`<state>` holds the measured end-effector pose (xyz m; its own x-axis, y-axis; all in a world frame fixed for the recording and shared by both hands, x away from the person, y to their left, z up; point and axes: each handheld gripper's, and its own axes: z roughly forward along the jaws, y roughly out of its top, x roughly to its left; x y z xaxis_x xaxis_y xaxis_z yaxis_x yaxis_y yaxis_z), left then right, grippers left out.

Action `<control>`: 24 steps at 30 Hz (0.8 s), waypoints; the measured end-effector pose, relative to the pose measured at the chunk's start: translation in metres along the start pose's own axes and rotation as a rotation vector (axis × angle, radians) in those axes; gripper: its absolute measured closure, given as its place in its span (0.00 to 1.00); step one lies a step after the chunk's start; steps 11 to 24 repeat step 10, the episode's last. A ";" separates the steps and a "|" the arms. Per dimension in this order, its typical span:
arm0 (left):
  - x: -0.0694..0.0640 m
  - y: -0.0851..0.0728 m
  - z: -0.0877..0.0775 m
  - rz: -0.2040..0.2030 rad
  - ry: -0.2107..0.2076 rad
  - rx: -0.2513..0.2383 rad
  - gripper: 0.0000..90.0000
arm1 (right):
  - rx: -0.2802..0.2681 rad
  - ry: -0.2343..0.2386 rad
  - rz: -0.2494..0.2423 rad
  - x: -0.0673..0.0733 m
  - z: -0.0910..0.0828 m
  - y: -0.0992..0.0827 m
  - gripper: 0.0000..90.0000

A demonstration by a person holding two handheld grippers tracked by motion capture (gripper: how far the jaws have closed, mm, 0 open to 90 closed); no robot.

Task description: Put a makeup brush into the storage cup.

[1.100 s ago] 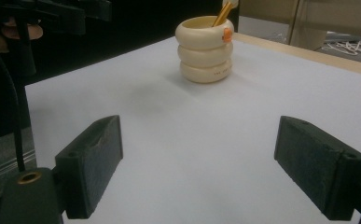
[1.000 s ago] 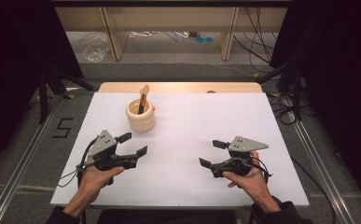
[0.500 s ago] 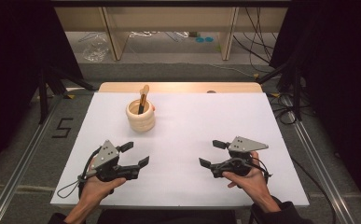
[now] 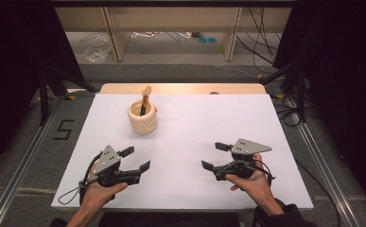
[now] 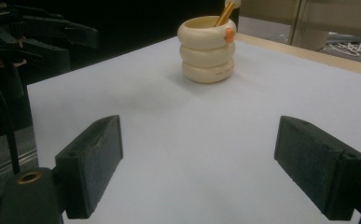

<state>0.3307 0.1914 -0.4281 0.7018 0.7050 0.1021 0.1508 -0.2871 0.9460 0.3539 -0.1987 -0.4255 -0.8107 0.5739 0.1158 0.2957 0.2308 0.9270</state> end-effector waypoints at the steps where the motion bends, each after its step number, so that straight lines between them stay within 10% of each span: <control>1: -0.006 -0.001 -0.001 -0.087 0.006 0.005 0.24 | 0.000 0.000 -0.001 0.000 0.000 0.000 0.18; 2: 0.007 0.002 0.000 0.100 0.022 -0.005 0.24 | 0.001 0.003 0.000 0.000 0.000 0.000 0.18; 3: -0.005 -0.002 0.000 -0.074 0.010 0.006 0.24 | 0.001 0.002 0.002 0.000 0.000 0.000 0.18; 24: -0.005 -0.003 0.001 -0.091 0.001 0.008 0.24 | 0.015 -0.005 -0.007 0.000 0.000 0.000 0.18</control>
